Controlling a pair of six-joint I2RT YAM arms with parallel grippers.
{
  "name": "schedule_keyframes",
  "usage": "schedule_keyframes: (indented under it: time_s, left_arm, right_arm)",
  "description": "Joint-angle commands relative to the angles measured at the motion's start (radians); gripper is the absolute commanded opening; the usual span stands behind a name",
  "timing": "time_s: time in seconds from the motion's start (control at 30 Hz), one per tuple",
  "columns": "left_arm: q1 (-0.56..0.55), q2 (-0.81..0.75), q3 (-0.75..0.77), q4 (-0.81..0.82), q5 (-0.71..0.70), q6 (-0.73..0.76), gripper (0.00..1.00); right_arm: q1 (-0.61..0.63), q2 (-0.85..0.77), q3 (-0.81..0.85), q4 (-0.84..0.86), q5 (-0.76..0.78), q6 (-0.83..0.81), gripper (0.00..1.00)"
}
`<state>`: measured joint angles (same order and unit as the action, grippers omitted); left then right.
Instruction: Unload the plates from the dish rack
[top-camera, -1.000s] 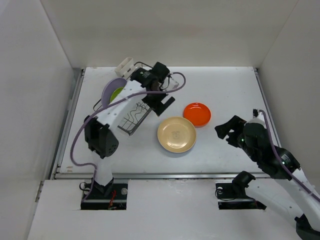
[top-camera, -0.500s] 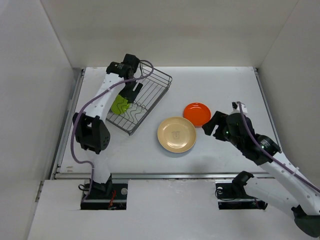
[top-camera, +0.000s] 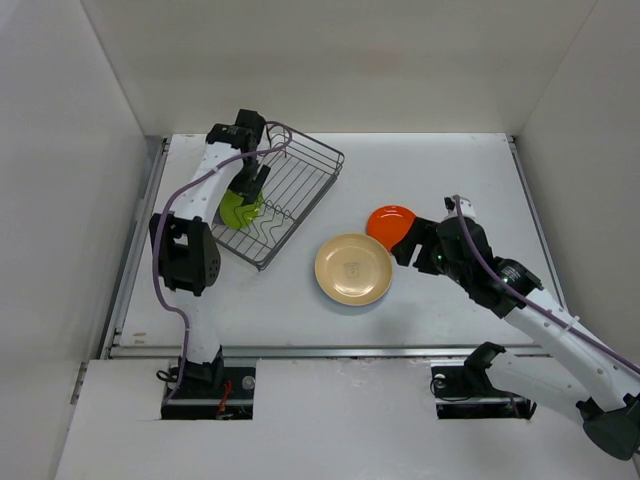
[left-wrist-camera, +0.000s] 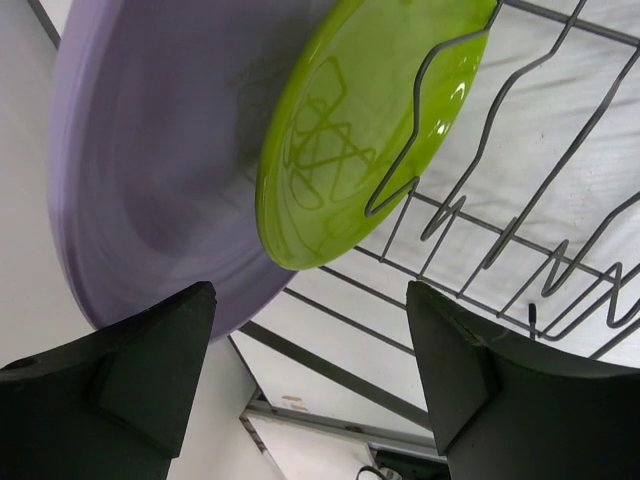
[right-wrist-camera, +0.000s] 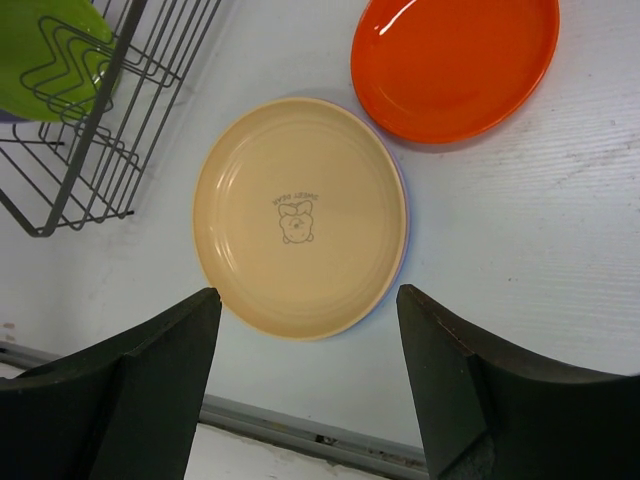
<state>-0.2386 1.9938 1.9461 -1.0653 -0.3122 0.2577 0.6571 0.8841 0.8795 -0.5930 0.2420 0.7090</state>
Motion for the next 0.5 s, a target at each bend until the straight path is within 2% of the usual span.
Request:
schedule_keyframes:
  time_s: [0.0,0.13,0.23,0.3,0.33,0.47]
  left_arm:
    - [0.001,0.008,0.002,0.037,-0.033,0.009,0.74]
    - [0.025,0.028,-0.026,0.074,-0.033,0.018,0.73]
    - [0.047,0.049,-0.015,0.074,0.03,-0.011,0.65]
    - [0.047,0.06,-0.015,0.074,0.053,-0.011,0.58]
    - [0.047,0.06,-0.006,0.065,0.064,-0.011,0.51]
    - [0.047,0.06,-0.006,0.065,0.064,-0.02,0.3]
  right_arm:
    - [0.009,-0.005,0.027,0.071,-0.013,-0.017,0.77]
    - [0.009,-0.005,0.027,0.05,-0.013,-0.017,0.77]
    - [0.009,-0.026,0.016,0.05,-0.013,-0.008,0.77]
    - [0.009,-0.039,0.016,0.05,-0.013,0.001,0.77]
    - [0.009,-0.039,0.016,0.041,-0.013,0.001,0.77]
    - [0.009,-0.062,0.016,0.022,-0.004,0.01,0.77]
